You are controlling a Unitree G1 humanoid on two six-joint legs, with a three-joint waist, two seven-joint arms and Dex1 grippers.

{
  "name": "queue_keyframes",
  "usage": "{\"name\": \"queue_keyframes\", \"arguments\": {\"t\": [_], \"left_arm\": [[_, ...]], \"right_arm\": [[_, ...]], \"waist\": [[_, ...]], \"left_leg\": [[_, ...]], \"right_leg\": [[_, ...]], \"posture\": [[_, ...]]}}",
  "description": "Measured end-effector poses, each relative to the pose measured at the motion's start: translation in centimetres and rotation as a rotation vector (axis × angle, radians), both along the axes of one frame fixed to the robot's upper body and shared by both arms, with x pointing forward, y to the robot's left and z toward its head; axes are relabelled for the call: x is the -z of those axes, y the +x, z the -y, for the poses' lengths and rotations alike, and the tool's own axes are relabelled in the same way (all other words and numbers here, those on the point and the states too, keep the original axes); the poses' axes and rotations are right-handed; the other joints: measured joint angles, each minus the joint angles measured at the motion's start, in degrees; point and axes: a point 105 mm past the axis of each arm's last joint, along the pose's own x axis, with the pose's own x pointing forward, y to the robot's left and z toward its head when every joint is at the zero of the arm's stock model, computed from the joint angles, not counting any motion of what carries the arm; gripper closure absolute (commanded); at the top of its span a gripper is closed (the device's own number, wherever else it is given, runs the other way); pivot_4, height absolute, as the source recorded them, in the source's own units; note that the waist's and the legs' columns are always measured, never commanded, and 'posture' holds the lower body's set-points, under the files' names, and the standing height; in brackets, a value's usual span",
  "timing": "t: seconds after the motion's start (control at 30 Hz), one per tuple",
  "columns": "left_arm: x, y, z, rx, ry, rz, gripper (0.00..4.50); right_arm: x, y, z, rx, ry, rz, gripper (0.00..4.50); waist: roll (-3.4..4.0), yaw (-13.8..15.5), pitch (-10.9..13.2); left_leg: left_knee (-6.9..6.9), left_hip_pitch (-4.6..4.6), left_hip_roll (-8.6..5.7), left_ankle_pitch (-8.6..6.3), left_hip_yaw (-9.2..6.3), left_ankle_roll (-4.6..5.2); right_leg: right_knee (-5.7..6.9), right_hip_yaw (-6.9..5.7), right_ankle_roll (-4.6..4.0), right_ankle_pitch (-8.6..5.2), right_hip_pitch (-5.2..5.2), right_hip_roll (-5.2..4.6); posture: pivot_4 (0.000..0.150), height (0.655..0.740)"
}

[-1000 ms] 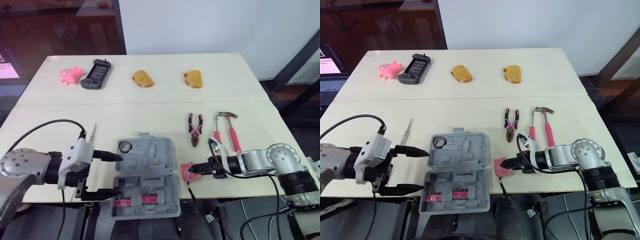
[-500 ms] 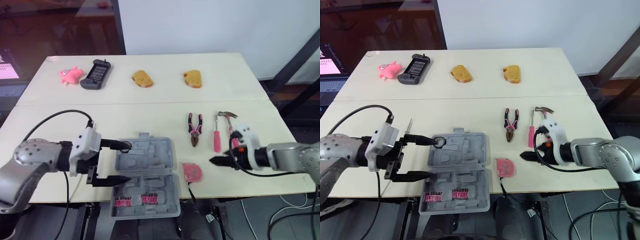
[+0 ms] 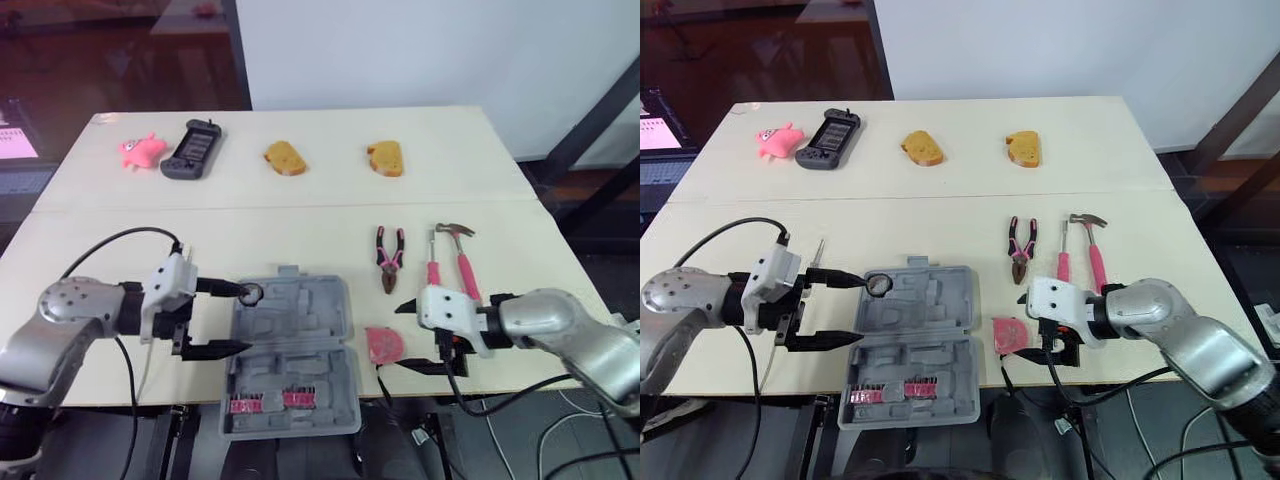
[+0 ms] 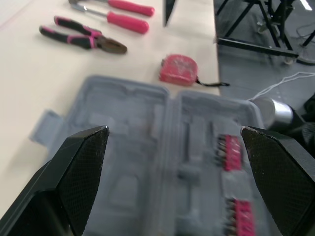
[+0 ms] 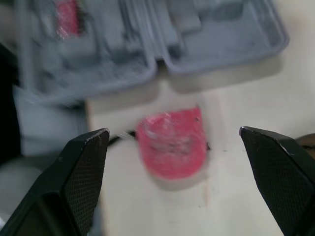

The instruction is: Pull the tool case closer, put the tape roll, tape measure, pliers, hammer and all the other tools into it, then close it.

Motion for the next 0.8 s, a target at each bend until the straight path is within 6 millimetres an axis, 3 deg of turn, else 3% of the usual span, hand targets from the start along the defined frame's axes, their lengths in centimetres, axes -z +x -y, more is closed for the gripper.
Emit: {"name": "queue_keyframes", "arguments": {"t": [0.27,0.8], "left_arm": [[0.5,-1.2,0.0,-0.003,0.018,-0.012,0.00],[0.4,-1.2,-0.5,-0.038,0.028,0.004,0.00]], "right_arm": [[2.8,1.3,-0.1,-0.020,-0.033,0.002,0.03],[4.0,0.7,-1.4,-0.041,0.004,-0.058,0.03]], "waist": [[0.01,0.0,0.0],[0.00,0.0,0.0]], "left_leg": [[0.01,0.03,-0.01,0.00,0.00,0.00],[0.00,0.11,0.00,0.00,0.00,0.00]], "right_leg": [[0.03,0.00,0.00,0.00,0.03,0.00],[0.05,0.00,0.02,0.01,0.10,0.00]], "posture": [[0.150,0.7400],[0.150,0.7400]]}}
